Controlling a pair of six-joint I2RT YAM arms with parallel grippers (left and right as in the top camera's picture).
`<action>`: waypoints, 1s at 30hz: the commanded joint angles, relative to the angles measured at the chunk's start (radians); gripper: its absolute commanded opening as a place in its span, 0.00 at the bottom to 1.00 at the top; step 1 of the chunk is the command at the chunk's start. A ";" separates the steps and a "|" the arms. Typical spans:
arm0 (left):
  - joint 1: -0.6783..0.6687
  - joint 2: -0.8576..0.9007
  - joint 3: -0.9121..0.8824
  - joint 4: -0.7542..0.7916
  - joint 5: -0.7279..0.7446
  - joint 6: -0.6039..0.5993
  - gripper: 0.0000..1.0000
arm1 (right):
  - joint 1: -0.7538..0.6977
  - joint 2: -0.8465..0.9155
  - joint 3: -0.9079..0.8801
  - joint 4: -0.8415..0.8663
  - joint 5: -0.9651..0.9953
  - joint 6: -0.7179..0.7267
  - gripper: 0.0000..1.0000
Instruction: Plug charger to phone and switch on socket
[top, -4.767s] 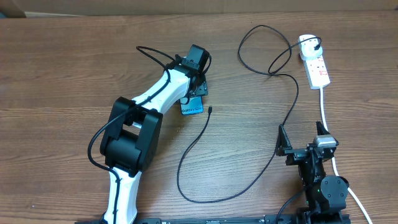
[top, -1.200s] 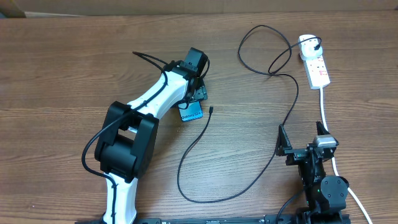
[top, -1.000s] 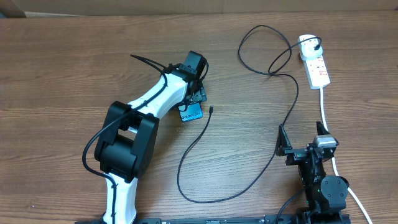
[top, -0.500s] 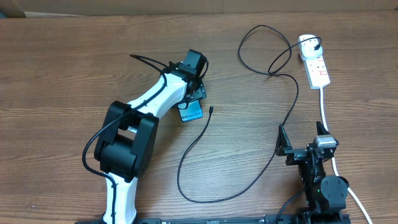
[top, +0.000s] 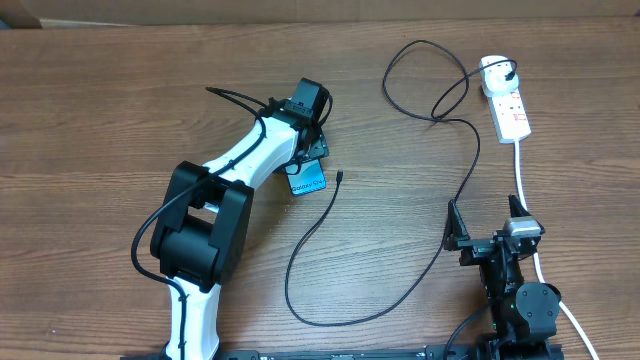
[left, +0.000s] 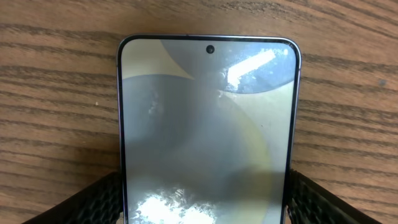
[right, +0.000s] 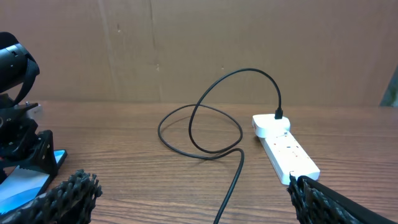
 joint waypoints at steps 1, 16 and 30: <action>0.002 0.040 -0.011 -0.006 -0.021 0.013 0.77 | -0.002 -0.010 -0.011 0.006 -0.002 -0.002 1.00; 0.004 0.040 -0.009 0.005 0.010 0.009 0.74 | -0.002 -0.010 -0.011 0.006 -0.002 -0.002 1.00; 0.004 0.039 0.012 -0.017 0.015 0.013 0.77 | -0.002 -0.010 -0.011 0.006 -0.002 -0.002 1.00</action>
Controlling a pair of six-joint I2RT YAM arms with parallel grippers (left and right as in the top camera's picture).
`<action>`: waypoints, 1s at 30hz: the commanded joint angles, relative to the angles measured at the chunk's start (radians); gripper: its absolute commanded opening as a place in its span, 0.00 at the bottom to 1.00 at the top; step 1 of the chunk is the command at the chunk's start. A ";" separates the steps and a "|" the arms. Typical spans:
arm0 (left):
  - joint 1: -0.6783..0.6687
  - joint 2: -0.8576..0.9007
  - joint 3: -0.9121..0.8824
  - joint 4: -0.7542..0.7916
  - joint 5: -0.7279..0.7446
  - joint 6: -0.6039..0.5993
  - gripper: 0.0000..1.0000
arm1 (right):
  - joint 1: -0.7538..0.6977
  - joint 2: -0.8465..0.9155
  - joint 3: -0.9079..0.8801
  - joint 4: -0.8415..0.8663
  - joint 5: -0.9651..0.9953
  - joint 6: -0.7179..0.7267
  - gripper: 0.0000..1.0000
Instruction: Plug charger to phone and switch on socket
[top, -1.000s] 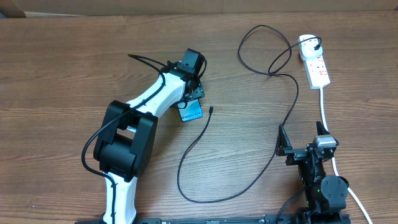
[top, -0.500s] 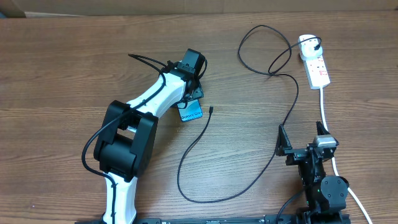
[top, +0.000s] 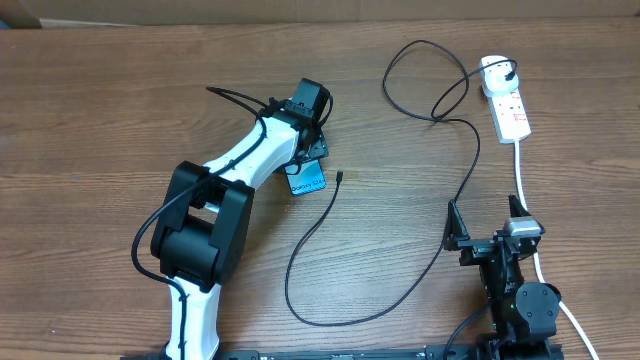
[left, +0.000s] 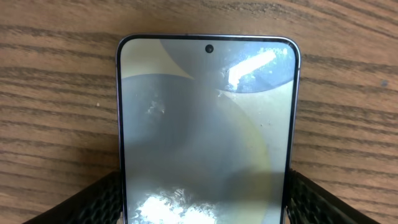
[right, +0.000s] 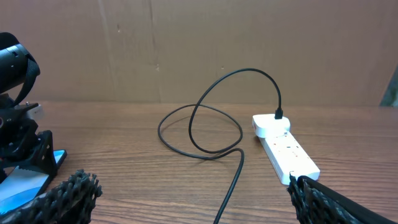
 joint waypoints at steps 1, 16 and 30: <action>0.005 0.038 0.011 -0.015 0.019 0.010 0.78 | -0.002 -0.010 -0.011 0.006 -0.002 -0.002 1.00; 0.005 0.038 0.011 -0.011 0.020 0.010 0.79 | -0.002 -0.010 -0.011 0.006 -0.002 -0.002 1.00; 0.004 0.046 0.009 -0.014 0.009 0.022 0.78 | -0.002 -0.010 -0.011 0.006 -0.002 -0.002 1.00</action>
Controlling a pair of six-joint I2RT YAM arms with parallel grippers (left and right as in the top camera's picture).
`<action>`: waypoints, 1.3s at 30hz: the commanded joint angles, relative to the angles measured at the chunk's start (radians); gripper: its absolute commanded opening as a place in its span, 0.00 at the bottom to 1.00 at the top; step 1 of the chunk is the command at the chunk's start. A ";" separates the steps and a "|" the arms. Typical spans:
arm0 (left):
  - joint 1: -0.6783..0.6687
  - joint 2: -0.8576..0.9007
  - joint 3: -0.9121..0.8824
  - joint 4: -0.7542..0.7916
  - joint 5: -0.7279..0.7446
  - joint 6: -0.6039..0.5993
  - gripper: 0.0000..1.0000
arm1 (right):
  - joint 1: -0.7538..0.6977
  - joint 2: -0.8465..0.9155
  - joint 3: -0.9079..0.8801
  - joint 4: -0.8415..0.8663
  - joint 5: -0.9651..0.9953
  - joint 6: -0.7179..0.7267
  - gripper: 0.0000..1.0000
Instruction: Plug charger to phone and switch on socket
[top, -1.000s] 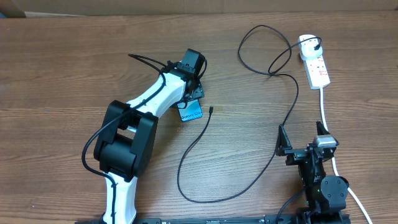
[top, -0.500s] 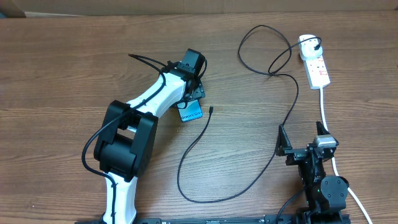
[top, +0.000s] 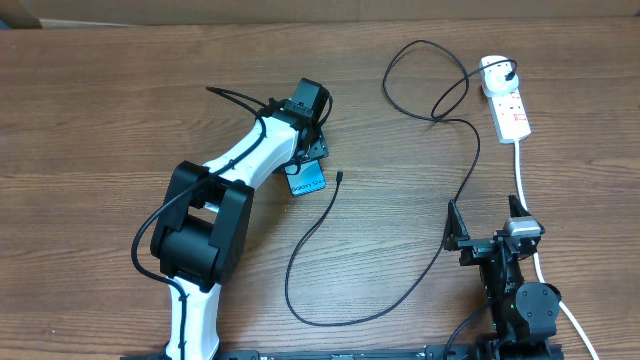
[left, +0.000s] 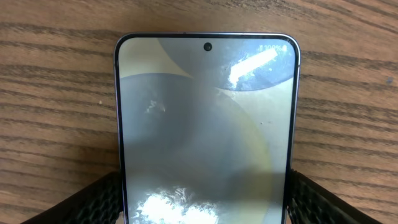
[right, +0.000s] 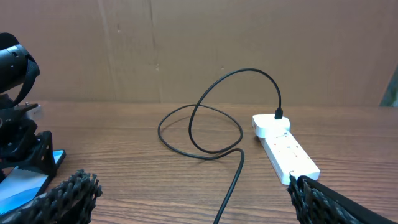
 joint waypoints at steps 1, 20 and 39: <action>0.003 0.045 0.007 -0.006 0.006 0.018 0.78 | -0.002 -0.010 -0.011 0.006 -0.003 -0.001 1.00; 0.003 0.057 0.006 -0.007 -0.009 0.019 0.76 | -0.002 -0.010 -0.011 0.006 -0.003 -0.001 1.00; 0.004 0.057 0.011 -0.006 0.019 0.022 0.76 | -0.002 -0.010 -0.011 0.006 -0.003 -0.001 1.00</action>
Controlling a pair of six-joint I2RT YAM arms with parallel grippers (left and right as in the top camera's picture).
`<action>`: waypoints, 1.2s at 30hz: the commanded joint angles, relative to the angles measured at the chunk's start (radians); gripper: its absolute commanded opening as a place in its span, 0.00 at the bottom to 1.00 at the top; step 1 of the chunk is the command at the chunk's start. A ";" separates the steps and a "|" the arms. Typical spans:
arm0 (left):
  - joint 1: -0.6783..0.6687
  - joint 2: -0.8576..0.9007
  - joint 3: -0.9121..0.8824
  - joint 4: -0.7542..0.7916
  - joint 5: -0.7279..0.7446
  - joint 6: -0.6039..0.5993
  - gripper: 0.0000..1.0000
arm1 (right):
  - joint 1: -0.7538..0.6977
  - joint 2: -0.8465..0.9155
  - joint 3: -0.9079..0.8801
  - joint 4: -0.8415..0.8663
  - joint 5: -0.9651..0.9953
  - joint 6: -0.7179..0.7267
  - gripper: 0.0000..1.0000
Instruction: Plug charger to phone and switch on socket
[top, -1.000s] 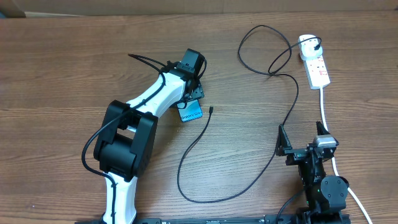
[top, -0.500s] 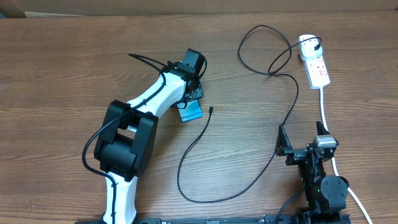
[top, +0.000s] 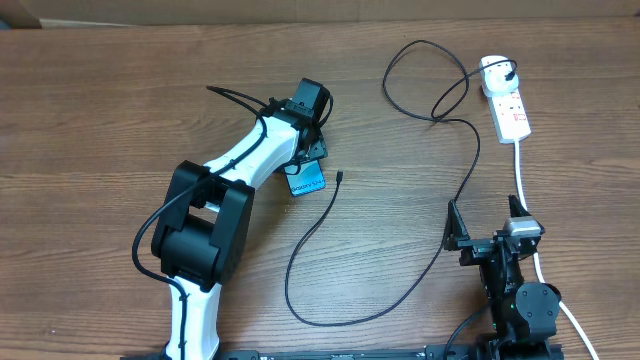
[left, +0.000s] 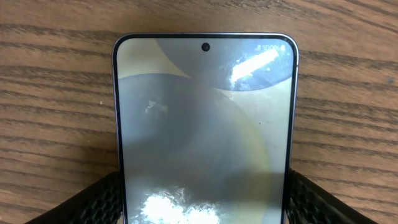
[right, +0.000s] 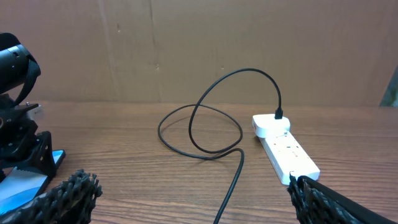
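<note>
The phone (top: 308, 179) lies face up on the wooden table, its screen lit (left: 202, 124). My left gripper (top: 312, 152) straddles its lower half. In the left wrist view the gripper (left: 202, 202) has a black finger against each long edge of the phone, shut on it. The black charger cable (top: 455, 200) runs from the white adapter (top: 494, 68) in the white power strip (top: 510, 112), and its free plug end (top: 340, 178) lies just right of the phone. My right gripper (right: 193, 205) stands open near the table's front right, holding nothing.
The cable loops at the back right (top: 425, 80) and sweeps in a wide curve across the front middle (top: 330, 320). The strip's white lead (top: 522, 175) runs down past my right arm. A brown cardboard wall (right: 199, 43) stands behind the table.
In the left wrist view the phone's top edge sits a touch higher and its outline slightly wider. Cable, strip and right arm are unchanged.
At every earlier moment my left gripper held the phone by its sides on the table, and the right gripper stood open at the front right. The phone has only crept slightly in the left wrist view. The cable end stays beside the phone.
</note>
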 joint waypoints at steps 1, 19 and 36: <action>0.005 0.053 0.011 -0.007 0.029 0.020 0.78 | -0.002 -0.010 -0.011 0.006 -0.002 -0.001 1.00; 0.005 0.053 0.089 -0.161 0.048 0.021 0.78 | -0.002 -0.010 -0.011 0.006 -0.002 -0.001 1.00; 0.020 0.053 0.089 -0.137 0.077 0.035 0.75 | -0.002 -0.010 -0.011 0.006 -0.002 -0.001 1.00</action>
